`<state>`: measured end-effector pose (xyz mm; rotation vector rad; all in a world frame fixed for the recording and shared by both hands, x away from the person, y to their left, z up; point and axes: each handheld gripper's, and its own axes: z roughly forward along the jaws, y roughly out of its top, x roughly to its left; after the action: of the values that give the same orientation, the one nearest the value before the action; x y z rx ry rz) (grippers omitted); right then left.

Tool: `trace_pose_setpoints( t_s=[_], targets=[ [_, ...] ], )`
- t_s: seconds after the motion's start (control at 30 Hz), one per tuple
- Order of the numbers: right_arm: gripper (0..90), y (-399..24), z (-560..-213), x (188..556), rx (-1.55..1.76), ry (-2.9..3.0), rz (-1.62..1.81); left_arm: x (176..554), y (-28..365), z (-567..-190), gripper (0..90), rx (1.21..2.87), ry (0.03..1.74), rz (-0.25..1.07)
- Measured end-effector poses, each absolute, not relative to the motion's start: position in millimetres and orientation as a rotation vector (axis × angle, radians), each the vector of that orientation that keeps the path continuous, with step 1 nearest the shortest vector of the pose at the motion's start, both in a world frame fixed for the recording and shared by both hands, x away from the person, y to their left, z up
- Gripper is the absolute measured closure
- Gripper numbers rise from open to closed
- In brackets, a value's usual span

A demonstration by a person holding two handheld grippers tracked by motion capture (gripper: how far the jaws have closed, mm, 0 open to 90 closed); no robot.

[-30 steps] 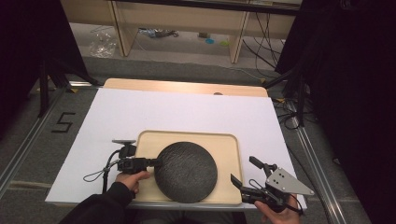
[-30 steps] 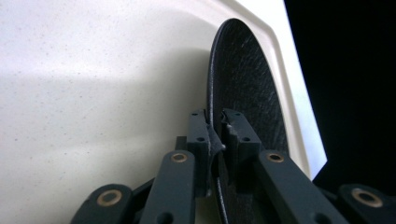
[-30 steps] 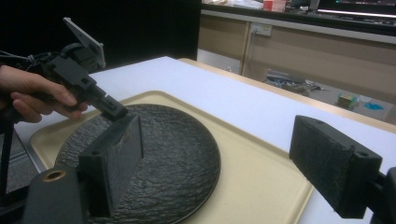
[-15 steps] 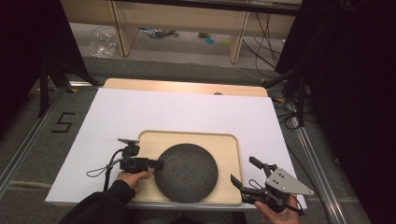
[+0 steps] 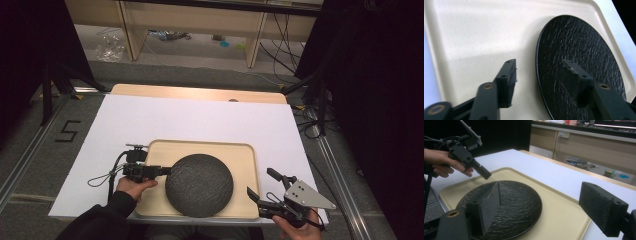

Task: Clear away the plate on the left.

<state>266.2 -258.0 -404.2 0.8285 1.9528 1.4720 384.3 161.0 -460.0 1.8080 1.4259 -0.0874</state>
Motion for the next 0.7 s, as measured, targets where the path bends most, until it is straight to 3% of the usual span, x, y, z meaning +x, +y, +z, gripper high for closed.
trace_pose_setpoints(
  t_s=[0.23, 0.7],
  targets=[
    [18.8, -257.6, -405.1, 266.5, 0.834, 1.96, 1.491, 383.1, 166.6, -451.2, 32.9, 1.783, 1.399, -0.057],
    [18.7, -259.4, -404.6, 266.6, 0.827, 1.955, 1.467, 370.1, 175.9, -428.4, 25.1, 1.693, 1.223, 0.06]
  ],
)
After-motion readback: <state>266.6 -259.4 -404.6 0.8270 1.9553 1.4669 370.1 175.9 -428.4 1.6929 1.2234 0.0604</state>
